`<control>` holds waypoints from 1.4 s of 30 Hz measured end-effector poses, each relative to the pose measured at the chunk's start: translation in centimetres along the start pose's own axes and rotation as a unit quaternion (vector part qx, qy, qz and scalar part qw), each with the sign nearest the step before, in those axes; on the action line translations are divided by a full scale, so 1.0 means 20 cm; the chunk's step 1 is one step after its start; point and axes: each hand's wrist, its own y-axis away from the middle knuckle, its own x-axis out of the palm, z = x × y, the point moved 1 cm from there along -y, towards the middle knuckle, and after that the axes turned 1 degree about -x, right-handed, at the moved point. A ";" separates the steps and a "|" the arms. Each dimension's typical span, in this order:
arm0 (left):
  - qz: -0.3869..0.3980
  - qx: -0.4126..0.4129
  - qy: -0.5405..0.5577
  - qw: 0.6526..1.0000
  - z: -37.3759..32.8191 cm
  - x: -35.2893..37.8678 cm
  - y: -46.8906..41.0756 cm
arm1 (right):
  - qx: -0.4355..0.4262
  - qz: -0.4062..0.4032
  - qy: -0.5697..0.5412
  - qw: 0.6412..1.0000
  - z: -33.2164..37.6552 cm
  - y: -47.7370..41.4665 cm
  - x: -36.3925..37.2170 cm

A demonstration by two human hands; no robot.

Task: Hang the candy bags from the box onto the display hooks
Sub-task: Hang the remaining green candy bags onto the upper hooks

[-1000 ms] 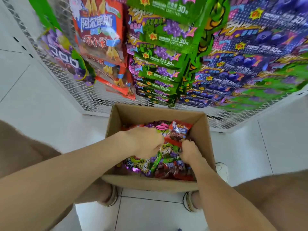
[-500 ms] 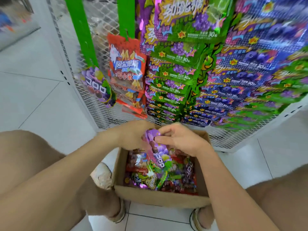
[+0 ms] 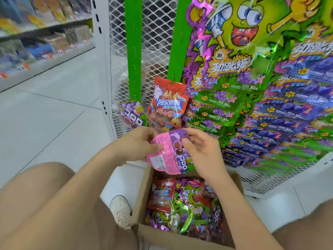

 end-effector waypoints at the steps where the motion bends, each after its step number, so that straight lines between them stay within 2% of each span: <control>1: -0.026 0.025 -0.032 0.999 0.00 -0.01 -0.01 | -0.005 -0.023 0.032 0.999 0.00 0.00 0.02; 3: -0.100 0.113 -0.146 0.978 0.00 -0.03 -0.01 | 0.012 -0.090 0.142 0.986 0.01 0.00 0.04; 4: -0.137 0.169 -0.209 0.953 -0.01 -0.04 -0.01 | 0.051 -0.102 0.165 0.980 0.02 0.00 0.06; 5: -0.159 0.227 -0.266 0.923 -0.02 -0.03 0.00 | 0.110 -0.092 0.136 0.980 0.02 0.01 0.08; 6: -0.166 0.279 -0.308 0.894 -0.04 -0.02 0.02 | 0.181 -0.061 0.049 0.980 0.04 0.01 0.10; 8: -0.154 0.340 -0.370 0.851 -0.05 0.00 0.05 | 0.275 0.004 -0.138 0.952 0.13 0.02 0.15; 9: -0.154 0.354 -0.397 0.833 -0.05 0.02 0.06 | 0.271 0.022 -0.183 0.945 0.17 0.02 0.16; 11: -0.161 0.359 -0.426 0.815 -0.04 0.03 0.06 | 0.214 0.030 -0.165 0.962 0.18 0.01 0.18; 13: -0.138 0.331 -0.419 0.834 -0.04 0.02 0.05 | 0.192 0.015 -0.094 0.977 0.11 -0.01 0.19; 14: -0.099 0.305 -0.399 0.859 -0.05 0.00 0.05 | 0.185 0.014 -0.055 0.981 0.07 -0.02 0.19; 16: -0.014 0.238 -0.342 0.909 -0.05 -0.06 0.02 | 0.141 0.033 0.103 0.984 0.00 -0.04 0.17; 17: -0.010 0.221 -0.325 0.920 -0.04 -0.09 -0.01 | 0.119 0.064 0.196 0.971 -0.01 -0.05 0.16; 18: -0.041 0.215 -0.313 0.924 -0.04 -0.13 -0.04 | 0.099 0.100 0.271 0.952 -0.01 -0.05 0.14; 20: -0.175 0.193 -0.296 0.919 -0.04 -0.21 -0.13 | 0.090 0.157 0.341 0.923 -0.02 -0.04 0.12; 22: -0.308 0.145 -0.283 0.897 -0.05 -0.27 -0.22 | 0.078 0.182 0.352 0.915 -0.01 -0.02 0.11; 24: -0.388 0.130 -0.237 0.881 -0.08 -0.33 -0.30 | 0.053 0.179 0.313 0.931 0.01 -0.02 0.12; 29: -0.437 0.140 -0.071 0.885 -0.16 -0.39 -0.37 | 0.001 0.106 0.199 0.974 0.13 -0.04 0.15; 31: -0.428 0.121 -0.024 0.895 -0.18 -0.40 -0.37 | 0.000 0.091 0.198 0.976 0.18 -0.07 0.16; 34: -0.386 0.114 -0.045 0.914 -0.18 -0.42 -0.37 | -0.038 0.091 0.206 0.974 0.25 -0.11 0.19; 39: -0.276 0.074 -0.011 0.958 -0.12 -0.47 -0.27 | -0.073 0.057 0.218 0.972 0.30 -0.20 0.29; 42: -0.219 0.075 0.037 0.972 -0.13 -0.49 -0.19 | -0.098 0.030 0.211 0.972 0.34 -0.26 0.38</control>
